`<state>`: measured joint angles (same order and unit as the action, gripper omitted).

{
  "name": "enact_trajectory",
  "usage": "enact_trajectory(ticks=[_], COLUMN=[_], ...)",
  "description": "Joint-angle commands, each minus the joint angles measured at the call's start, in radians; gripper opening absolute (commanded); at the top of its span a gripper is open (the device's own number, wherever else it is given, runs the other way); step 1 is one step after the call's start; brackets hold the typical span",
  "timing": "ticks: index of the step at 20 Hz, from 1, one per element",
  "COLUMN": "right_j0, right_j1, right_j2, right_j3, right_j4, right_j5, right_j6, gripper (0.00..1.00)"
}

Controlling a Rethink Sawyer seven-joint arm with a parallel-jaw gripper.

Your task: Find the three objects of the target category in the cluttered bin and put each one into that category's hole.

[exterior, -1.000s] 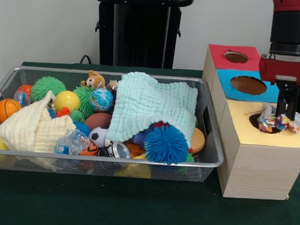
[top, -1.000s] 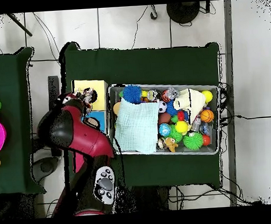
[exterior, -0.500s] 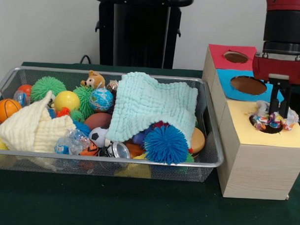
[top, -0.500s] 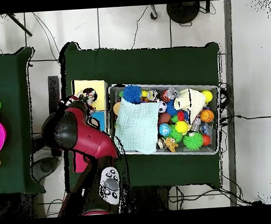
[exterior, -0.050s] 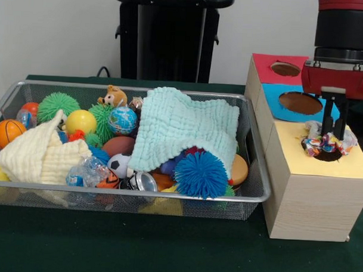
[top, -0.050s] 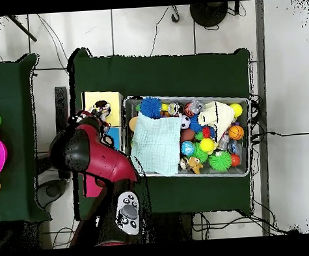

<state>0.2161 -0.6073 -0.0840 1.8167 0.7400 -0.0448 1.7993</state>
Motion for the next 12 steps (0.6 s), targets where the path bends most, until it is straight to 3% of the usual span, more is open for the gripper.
enact_trajectory(ticks=[1, 5, 12], right_j0=[-0.038, -0.016, -0.112], right_j1=[0.035, 0.037, 0.076], right_j2=[-0.006, -0.054, 0.032], right_j3=[0.100, 0.085, 0.059], right_j4=[-0.046, -0.031, -0.127], right_j5=[-0.011, 0.007, -0.085], right_j6=[0.206, 0.194, 0.192], gripper=[0.00, 0.00, 0.00])
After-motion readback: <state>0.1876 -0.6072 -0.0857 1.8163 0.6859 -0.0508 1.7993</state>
